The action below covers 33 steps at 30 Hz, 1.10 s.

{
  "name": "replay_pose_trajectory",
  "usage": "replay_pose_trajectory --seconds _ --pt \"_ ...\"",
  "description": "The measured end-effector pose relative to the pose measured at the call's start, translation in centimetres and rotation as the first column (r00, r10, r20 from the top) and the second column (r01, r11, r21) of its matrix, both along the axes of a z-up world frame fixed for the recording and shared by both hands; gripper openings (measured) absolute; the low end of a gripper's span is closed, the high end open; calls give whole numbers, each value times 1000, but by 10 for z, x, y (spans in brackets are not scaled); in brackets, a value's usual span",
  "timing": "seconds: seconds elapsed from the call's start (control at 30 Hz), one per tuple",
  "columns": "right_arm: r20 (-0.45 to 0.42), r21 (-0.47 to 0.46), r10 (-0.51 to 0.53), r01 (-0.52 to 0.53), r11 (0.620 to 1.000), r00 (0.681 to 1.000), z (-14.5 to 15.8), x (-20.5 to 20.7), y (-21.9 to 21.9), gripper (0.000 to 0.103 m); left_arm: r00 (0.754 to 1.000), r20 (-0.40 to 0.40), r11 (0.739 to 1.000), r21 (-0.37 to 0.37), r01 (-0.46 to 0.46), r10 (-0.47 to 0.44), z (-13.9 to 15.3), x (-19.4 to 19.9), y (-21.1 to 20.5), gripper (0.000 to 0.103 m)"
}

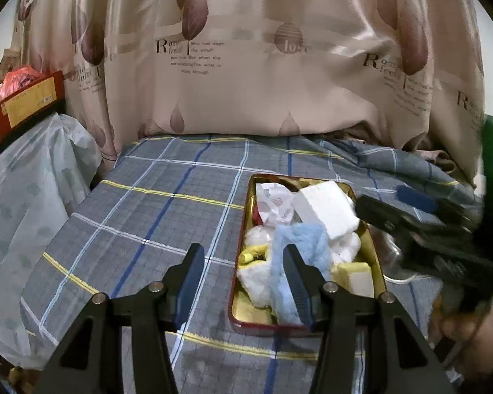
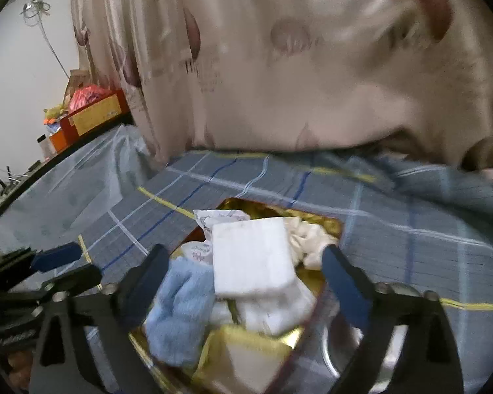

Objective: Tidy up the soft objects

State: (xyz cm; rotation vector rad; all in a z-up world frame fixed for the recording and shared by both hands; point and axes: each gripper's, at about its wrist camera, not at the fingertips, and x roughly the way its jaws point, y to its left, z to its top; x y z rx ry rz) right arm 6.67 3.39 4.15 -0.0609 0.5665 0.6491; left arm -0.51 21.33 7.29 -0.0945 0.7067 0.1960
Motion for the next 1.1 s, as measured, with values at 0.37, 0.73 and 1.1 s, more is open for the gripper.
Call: replay_pose_trajectory --seconds 0.37,0.73,1.1 --pt "179 4 -215 218 976 960 11 -116 -51 103 1000 10 999 -35 5 -4 -2 -56 -36 51" --pt "214 33 -361 362 931 908 17 -164 -78 103 994 67 996 34 79 -81 -21 -101 -69 51" --pt "228 -9 -361 372 928 904 12 -185 -74 103 986 59 987 59 152 -156 -30 -97 -78 51"
